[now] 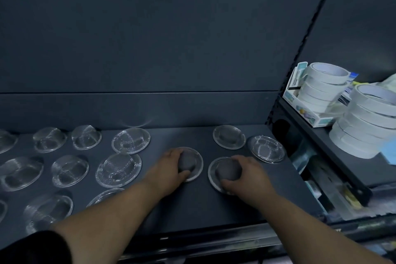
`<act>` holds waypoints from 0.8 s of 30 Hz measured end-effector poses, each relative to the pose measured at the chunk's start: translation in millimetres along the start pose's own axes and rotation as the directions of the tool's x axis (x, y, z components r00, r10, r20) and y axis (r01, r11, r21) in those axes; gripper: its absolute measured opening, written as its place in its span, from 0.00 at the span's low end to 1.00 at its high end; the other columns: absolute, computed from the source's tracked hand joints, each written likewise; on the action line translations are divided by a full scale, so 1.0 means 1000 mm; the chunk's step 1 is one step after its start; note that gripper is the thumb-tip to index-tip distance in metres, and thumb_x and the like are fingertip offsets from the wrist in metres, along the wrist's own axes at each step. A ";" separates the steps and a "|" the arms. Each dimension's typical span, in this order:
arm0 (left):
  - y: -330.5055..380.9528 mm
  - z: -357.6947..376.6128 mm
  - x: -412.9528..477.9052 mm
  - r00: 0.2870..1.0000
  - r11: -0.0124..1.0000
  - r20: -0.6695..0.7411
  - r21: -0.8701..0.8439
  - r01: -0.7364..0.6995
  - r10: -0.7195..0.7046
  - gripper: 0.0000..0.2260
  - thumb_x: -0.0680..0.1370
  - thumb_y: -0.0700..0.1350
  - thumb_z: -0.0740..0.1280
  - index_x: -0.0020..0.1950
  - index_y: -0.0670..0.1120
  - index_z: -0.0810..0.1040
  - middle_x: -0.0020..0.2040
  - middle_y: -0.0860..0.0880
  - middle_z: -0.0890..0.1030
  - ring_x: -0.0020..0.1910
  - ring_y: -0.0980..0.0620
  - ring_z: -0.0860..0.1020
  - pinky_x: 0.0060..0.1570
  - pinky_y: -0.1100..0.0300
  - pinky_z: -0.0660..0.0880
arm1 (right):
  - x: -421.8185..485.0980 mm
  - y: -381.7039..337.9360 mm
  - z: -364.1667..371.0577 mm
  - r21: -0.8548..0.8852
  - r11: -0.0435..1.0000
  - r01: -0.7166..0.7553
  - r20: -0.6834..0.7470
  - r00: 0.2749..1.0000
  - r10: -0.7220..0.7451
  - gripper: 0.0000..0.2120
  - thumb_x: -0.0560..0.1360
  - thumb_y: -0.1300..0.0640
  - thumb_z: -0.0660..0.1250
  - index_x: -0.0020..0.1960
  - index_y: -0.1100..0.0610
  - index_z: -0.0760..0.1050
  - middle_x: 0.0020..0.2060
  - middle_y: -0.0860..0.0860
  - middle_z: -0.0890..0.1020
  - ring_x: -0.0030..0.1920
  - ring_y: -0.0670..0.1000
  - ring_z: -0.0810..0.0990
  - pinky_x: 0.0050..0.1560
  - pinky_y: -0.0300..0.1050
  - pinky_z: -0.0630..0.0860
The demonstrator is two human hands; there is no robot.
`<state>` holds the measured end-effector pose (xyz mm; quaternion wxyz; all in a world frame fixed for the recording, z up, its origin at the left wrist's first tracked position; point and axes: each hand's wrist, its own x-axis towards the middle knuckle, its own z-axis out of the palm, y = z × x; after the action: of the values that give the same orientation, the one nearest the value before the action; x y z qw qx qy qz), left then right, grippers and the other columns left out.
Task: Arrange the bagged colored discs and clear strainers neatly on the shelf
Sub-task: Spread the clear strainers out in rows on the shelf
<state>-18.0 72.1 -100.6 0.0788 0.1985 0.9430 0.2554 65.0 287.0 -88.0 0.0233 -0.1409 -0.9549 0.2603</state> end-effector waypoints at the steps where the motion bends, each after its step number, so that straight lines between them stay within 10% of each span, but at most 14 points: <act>1: -0.003 -0.003 0.000 1.000 1.000 -0.003 0.003 0.014 -0.014 0.29 0.74 0.51 0.69 0.73 0.50 0.63 0.70 0.49 0.68 0.66 0.49 0.70 0.65 0.58 0.66 | -0.002 -0.002 0.003 0.019 1.000 0.013 0.001 1.000 -0.013 0.30 0.62 0.44 0.74 0.63 0.47 0.72 0.57 0.50 0.74 0.60 0.51 0.73 0.61 0.42 0.70; 16: -0.011 -0.027 -0.039 0.981 0.993 -0.196 -0.114 -0.021 -0.002 0.16 0.79 0.44 0.65 0.67 0.48 0.74 0.66 0.49 0.76 0.66 0.51 0.72 0.61 0.71 0.61 | -0.029 -0.058 0.042 0.158 0.953 0.259 0.113 0.954 -0.278 0.34 0.59 0.43 0.75 0.64 0.43 0.71 0.57 0.43 0.73 0.58 0.44 0.72 0.60 0.38 0.70; 24: -0.010 -0.022 -0.074 0.997 0.964 0.034 -0.258 -0.057 0.068 0.29 0.71 0.30 0.58 0.69 0.50 0.72 0.66 0.52 0.76 0.64 0.59 0.71 0.59 0.79 0.60 | -0.032 -0.072 0.051 0.222 0.936 0.274 0.139 0.941 -0.308 0.37 0.59 0.48 0.79 0.65 0.46 0.70 0.56 0.45 0.76 0.56 0.44 0.75 0.58 0.34 0.70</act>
<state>40.7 23.1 -83.6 0.1156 0.2217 0.8933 0.3736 71.2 193.4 -94.6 -0.0066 0.0284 -0.9327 0.3594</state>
